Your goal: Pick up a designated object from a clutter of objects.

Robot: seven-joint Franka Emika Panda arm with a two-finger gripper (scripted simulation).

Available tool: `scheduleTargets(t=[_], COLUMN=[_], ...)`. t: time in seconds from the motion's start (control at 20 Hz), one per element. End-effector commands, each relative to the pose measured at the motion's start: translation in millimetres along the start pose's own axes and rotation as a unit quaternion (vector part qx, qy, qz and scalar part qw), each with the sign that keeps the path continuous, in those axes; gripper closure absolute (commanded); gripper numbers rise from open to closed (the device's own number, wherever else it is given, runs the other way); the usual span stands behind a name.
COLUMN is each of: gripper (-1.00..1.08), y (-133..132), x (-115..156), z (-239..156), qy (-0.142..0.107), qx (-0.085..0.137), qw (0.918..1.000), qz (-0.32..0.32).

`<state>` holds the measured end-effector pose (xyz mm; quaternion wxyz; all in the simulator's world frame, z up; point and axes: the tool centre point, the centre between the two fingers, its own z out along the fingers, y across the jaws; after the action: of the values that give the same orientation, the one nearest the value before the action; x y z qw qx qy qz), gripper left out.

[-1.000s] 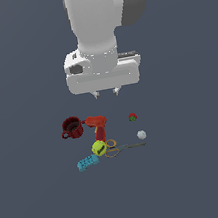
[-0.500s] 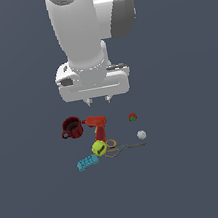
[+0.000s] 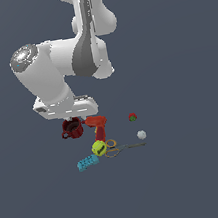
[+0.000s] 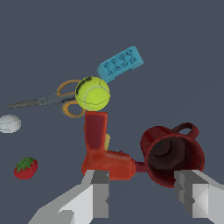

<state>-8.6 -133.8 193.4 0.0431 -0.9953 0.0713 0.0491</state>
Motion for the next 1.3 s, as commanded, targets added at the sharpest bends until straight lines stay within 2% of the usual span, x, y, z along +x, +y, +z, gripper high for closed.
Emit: scheduleTargets(t=[0.0, 0.25, 0.5, 0.9, 1.25], gripper=[-0.2, -0.2, -0.2, -0.2, -0.2], y=[35, 86, 114, 119, 119], x=[-4, -15, -25, -27, -30], z=[24, 60, 81, 88, 112], qy=[-0.009, -0.022, -0.028, -0.03, -0.03], qx=[0.008, 0.02, 0.025, 0.026, 0.026], qw=[0.9998, 0.9986, 0.9975, 0.9972, 0.9972], qz=[0.018, 0.044, 0.059, 0.063, 0.063])
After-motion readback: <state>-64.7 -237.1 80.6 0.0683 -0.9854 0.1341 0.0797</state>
